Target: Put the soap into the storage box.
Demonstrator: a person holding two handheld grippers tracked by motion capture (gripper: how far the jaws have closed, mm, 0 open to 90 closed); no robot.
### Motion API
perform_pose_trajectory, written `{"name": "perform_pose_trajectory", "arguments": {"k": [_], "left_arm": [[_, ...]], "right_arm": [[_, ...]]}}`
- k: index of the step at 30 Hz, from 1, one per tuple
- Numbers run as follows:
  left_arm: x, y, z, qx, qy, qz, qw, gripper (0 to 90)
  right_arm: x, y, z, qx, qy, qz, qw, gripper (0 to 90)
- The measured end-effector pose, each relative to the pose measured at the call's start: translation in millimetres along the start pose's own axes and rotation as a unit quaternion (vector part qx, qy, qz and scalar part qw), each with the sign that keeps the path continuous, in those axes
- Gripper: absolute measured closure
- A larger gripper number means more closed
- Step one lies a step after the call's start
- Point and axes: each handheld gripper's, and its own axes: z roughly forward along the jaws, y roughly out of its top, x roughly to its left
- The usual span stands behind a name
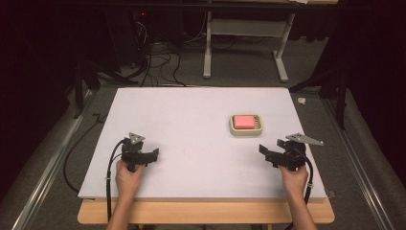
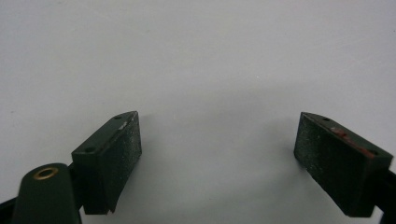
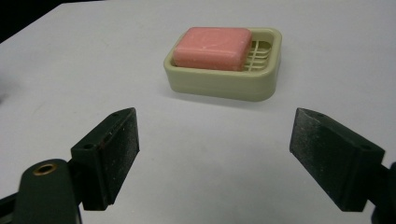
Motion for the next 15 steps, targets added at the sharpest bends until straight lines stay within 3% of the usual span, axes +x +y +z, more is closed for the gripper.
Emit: {"name": "perform_pose_trajectory", "arguments": {"k": [15], "left_arm": [[0.0, 0.0, 0.0, 0.000, 0.000, 0.000, 1.0000, 15.3]], "right_arm": [[7.3, -9.5, 9.2, 0.009, 0.010, -0.003, 0.9999, 16.8]]}}
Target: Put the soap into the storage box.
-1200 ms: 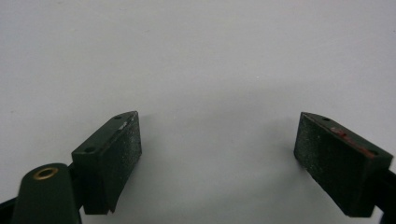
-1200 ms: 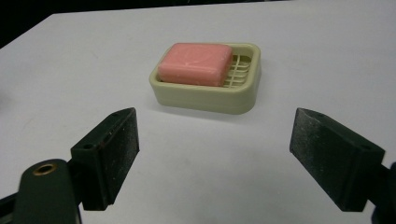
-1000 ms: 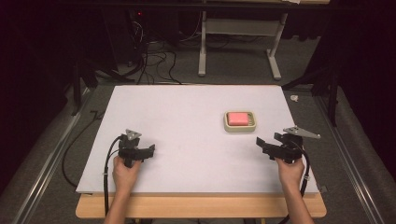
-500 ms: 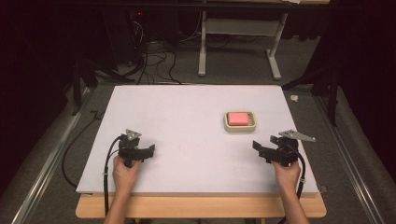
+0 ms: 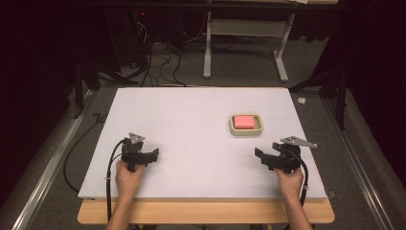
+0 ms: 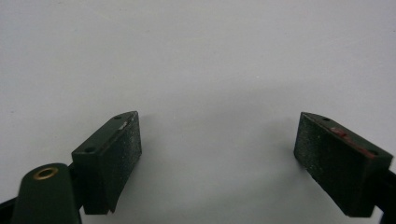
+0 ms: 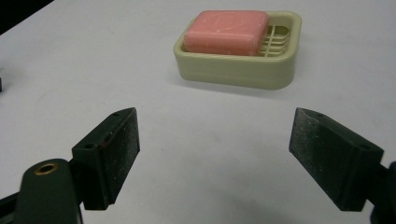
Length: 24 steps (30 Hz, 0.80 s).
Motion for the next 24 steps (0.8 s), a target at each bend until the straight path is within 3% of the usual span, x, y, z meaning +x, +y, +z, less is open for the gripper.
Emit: {"name": "perform_pose_trajectory", "arguments": {"k": [24], "left_arm": [[0.0, 0.0, 0.0, 0.000, 0.000, 0.000, 1.0000, 15.3]], "right_arm": [[17.3, -13.9, 28.4, 0.044, -0.010, -0.027, 0.9986, 17.4]]}}
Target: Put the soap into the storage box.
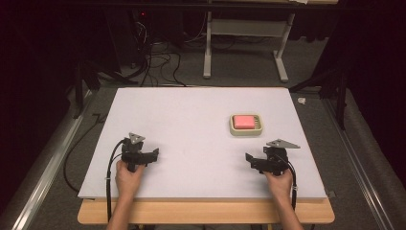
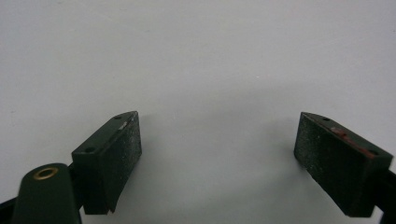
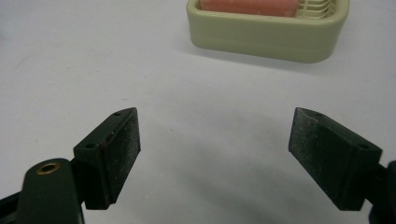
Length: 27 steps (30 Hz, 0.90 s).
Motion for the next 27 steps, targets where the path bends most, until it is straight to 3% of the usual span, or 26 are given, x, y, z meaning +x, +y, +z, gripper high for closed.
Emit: {"name": "perform_pose_trajectory", "arguments": {"k": [27], "left_arm": [[0.1, 0.0, 0.0, 0.000, 0.000, 0.000, 1.0000, 15.3]], "right_arm": [[6.8, -5.5, 20.2, 0.035, -0.020, -0.017, 0.9990, 17.4]]}}
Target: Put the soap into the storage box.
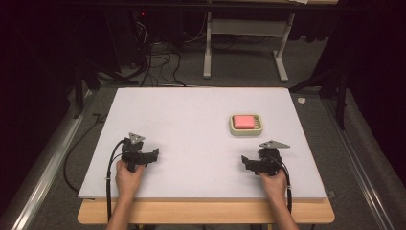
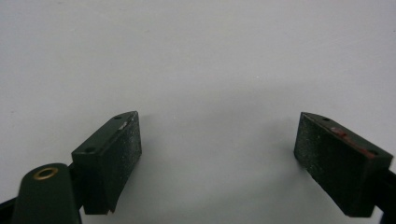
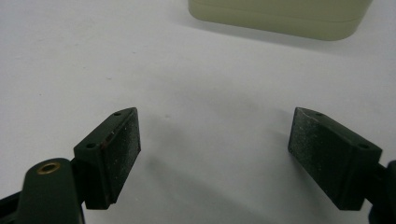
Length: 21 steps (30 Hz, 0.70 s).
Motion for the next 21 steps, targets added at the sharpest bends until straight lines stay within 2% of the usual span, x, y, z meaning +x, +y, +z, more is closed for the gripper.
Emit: {"name": "perform_pose_trajectory", "arguments": {"k": [8, 14, 21], "left_arm": [[-0.1, 0.0, 0.0, 0.000, 0.000, 0.000, 1.0000, 15.3], [-0.1, 0.0, -0.4, 0.002, 0.000, 0.001, 1.0000, 15.4], [-0.3, -0.1, -0.2, 0.000, 0.001, 0.001, 1.0000, 15.4]], "right_arm": [[3.7, 0.3, 1.6, 0.005, -0.012, -0.011, 0.9999, 17.0], [12.9, -0.1, 4.9, 0.016, -0.039, -0.047, 0.9980, 15.0], [12.4, -0.4, 4.9, 0.016, -0.036, -0.045, 0.9982, 14.9]]}}
